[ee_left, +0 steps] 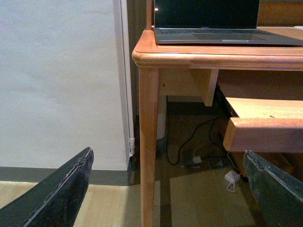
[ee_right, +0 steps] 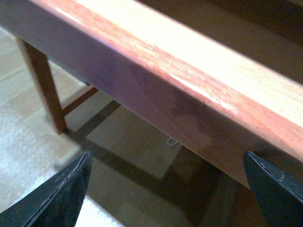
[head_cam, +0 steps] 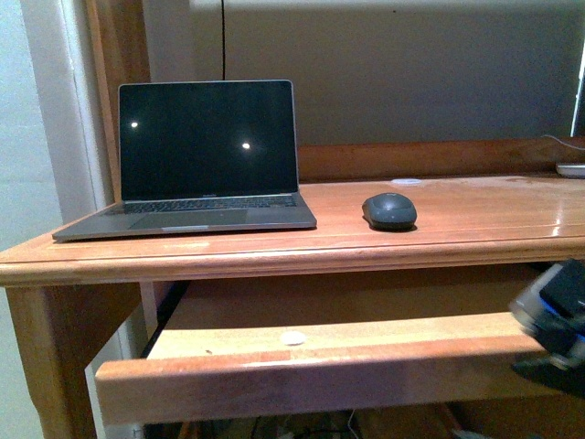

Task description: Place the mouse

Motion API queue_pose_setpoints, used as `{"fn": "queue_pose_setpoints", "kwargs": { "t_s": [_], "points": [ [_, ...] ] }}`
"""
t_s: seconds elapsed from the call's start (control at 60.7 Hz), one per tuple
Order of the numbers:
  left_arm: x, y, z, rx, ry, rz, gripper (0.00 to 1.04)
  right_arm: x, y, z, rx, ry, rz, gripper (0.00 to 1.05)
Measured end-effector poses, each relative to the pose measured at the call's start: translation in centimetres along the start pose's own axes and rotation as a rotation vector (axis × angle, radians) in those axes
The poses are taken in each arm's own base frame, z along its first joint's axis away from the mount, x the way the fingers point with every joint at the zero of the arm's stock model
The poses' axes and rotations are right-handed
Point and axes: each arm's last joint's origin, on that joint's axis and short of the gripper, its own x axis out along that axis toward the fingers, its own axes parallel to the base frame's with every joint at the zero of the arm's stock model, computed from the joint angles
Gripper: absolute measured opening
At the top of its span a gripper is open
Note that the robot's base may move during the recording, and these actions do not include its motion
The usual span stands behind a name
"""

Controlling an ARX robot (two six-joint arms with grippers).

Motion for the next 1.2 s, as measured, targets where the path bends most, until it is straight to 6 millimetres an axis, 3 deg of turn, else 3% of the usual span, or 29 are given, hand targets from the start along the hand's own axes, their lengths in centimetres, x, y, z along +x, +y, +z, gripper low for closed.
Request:
{"fn": "queue_pose_setpoints", "kwargs": {
  "t_s": [0.165,0.313,0.445,0.56,0.725,0.955,1.12,1.202],
  "points": [
    [0.0,0.0,0.0,0.000,0.000,0.000,0.97,5.6,-0.4,2.3,0.058,0.026,-0.175,0.97],
    [0.0,0.0,0.0,0.000,0.000,0.000,0.97,9.0,-0.7,3.5,0.083,0.072,-0.288,0.97],
    [0.0,0.0,0.0,0.000,0.000,0.000,0.97,9.4,-0.7,3.7,0.100,0.089,-0.327,0.97],
    [0.0,0.0,0.0,0.000,0.000,0.000,0.97,8.5,-1.6,4.1,0.137,0.078,-0.354,0.97],
    [0.0,0.0,0.0,0.000,0.000,0.000,0.97,3.5,-3.7,4.7,0.275,0.045,-0.432,0.97],
    [0.0,0.0,0.0,0.000,0.000,0.000,0.97,-6.9,-4.8,2.8,0.477,-0.005,-0.548,0.97],
    [0.0,0.0,0.0,0.000,0.000,0.000,0.97,-14.3,-2.3,0.6,0.602,-0.056,-0.572,0.97],
    [0.0,0.0,0.0,0.000,0.000,0.000,0.97,-16.2,0.0,-0.6,0.648,-0.057,-0.552,0.97]
  ]
}}
